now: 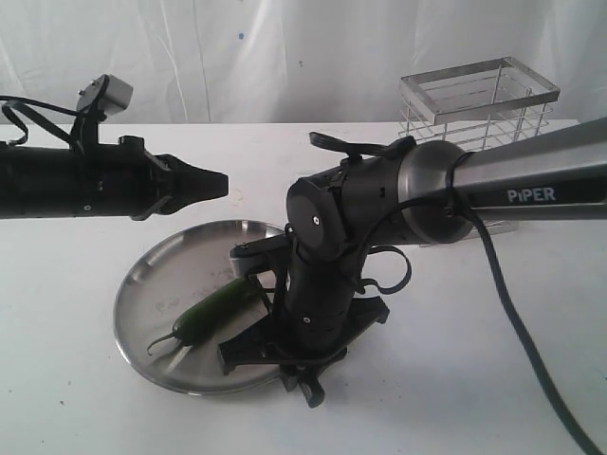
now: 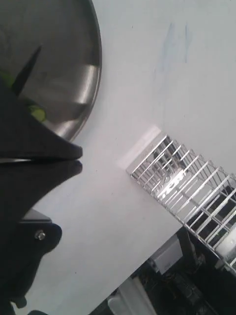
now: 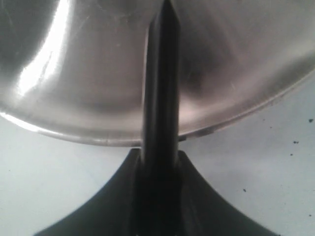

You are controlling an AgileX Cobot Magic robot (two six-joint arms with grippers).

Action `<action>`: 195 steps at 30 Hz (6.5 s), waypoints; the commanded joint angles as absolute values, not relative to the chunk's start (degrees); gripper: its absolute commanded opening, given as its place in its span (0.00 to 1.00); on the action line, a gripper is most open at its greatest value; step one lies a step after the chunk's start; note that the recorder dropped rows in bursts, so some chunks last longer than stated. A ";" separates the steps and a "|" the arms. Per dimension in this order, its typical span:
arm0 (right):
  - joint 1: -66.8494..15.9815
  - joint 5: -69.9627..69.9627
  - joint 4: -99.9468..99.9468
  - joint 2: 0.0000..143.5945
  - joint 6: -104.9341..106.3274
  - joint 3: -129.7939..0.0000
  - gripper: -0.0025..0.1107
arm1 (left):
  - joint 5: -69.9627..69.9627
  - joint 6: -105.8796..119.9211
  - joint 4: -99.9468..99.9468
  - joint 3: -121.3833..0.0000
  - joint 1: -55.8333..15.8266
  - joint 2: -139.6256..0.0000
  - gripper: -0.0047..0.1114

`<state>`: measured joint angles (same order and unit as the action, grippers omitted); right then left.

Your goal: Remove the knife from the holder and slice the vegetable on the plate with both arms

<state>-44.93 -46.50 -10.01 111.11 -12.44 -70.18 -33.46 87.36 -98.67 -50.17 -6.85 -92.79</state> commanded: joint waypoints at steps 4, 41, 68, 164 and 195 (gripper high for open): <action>-44.66 -46.44 -9.13 110.87 -12.01 -70.59 0.02 | -35.66 87.77 -99.95 -52.85 -10.11 -98.46 0.04; -44.66 -45.99 -8.99 110.87 -11.77 -70.59 0.02 | -24.87 88.76 -99.95 -58.76 -11.59 -112.73 0.04; -44.66 -46.20 -8.99 110.87 -11.77 -70.59 0.02 | -25.96 87.00 -98.88 -58.76 -11.59 -120.56 0.04; -44.55 -48.48 -10.93 110.87 -13.25 -71.35 0.02 | -25.07 86.83 -97.05 -52.63 -16.02 -101.33 0.04; -44.55 -48.23 -10.93 110.87 -13.09 -71.35 0.02 | -30.07 89.94 -99.95 -52.56 -16.15 -110.48 0.04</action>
<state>-44.59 -48.67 -10.84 111.20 -13.95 -70.92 -28.86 90.46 -98.70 -52.48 -15.92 -109.92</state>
